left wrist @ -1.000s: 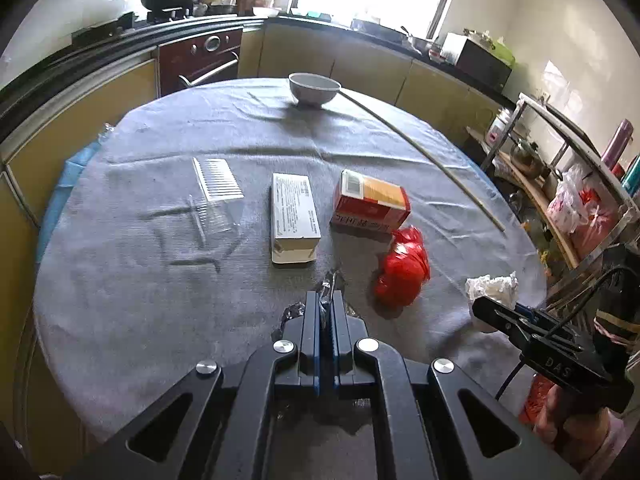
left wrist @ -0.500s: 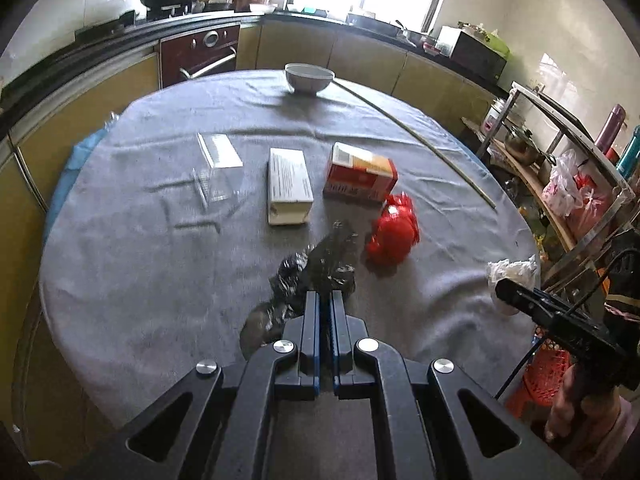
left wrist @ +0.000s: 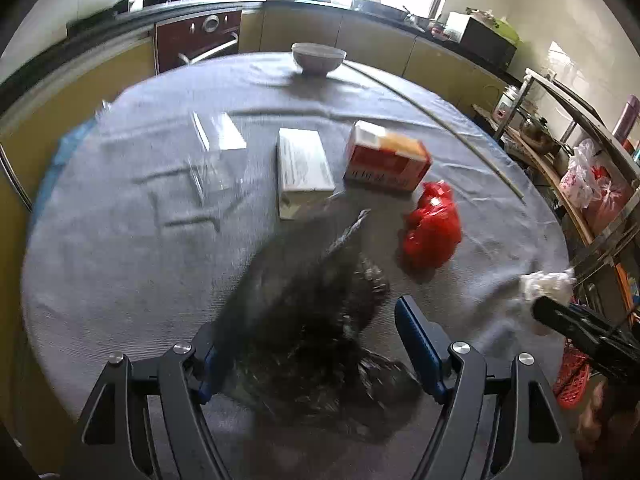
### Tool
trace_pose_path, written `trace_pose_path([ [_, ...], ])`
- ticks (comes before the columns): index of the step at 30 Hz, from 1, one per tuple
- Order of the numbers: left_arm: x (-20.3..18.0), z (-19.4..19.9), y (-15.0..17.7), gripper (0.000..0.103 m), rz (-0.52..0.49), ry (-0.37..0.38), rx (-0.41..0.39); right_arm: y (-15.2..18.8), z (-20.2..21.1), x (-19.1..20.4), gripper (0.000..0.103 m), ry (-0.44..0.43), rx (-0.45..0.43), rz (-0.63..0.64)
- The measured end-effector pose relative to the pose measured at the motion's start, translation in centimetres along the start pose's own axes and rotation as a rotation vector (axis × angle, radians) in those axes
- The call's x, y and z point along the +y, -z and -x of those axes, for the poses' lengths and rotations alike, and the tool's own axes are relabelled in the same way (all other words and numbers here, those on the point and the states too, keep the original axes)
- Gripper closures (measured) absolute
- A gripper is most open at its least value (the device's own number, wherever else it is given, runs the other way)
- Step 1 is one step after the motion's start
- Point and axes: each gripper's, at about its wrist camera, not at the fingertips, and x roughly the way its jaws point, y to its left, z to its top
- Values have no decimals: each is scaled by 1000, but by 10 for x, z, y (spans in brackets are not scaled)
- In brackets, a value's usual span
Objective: Collect trash
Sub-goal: 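Carry the black bag and white tissue toward the red basket with both tools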
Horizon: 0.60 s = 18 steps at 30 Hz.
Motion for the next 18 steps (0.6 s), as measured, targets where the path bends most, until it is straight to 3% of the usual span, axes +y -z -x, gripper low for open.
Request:
trace_pose_path([
  [1, 3, -4, 2, 36, 11, 0, 8, 0, 0, 0, 64, -2, -1, 0],
  [2, 4, -9, 3, 56, 19, 1, 24, 0, 1, 0, 64, -4, -2, -1],
  [3, 6, -12, 5, 60, 25, 24, 41, 0, 1, -1, 64, -5, -3, -2],
  [18, -44, 48, -5, 65, -80, -3, -114, -3, 25, -9, 64, -32, -71, -17],
])
